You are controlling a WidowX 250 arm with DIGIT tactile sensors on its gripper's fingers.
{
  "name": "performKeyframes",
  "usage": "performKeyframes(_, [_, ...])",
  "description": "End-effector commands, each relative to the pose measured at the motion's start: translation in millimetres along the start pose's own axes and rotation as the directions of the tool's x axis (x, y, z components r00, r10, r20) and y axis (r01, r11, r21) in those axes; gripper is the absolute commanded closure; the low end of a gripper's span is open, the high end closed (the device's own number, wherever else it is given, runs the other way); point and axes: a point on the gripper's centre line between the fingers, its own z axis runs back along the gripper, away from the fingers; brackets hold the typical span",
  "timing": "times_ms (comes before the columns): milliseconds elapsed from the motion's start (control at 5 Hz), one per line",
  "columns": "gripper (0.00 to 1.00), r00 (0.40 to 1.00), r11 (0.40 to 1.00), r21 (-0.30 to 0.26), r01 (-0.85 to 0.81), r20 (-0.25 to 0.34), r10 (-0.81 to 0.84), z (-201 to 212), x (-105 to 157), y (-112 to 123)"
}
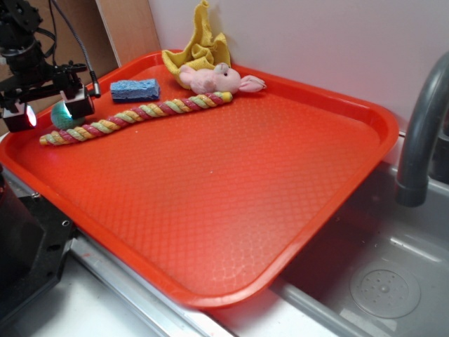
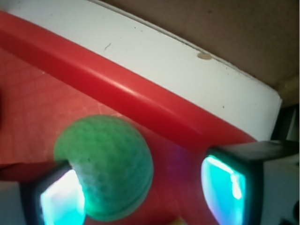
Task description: Grab the green ball.
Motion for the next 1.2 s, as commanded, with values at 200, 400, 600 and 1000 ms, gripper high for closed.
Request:
performKeyframes(200, [1.0, 0.998, 0.999, -0.017, 0.051, -0.023, -0.052, -2, -7, -11])
performKeyframes(400, [1.0, 0.996, 0.998, 0.001, 0.06, -0.06, -0.06, -7, -11, -9])
performKeyframes(600, [1.0, 0.988, 0.99, 0.0, 0.144, -0.059, -0.144, 20, -18, -5])
performKeyframes(1000, [1.0, 0.887, 0.88, -0.118, 0.461, 0.104, -0.45, 121, -27, -15])
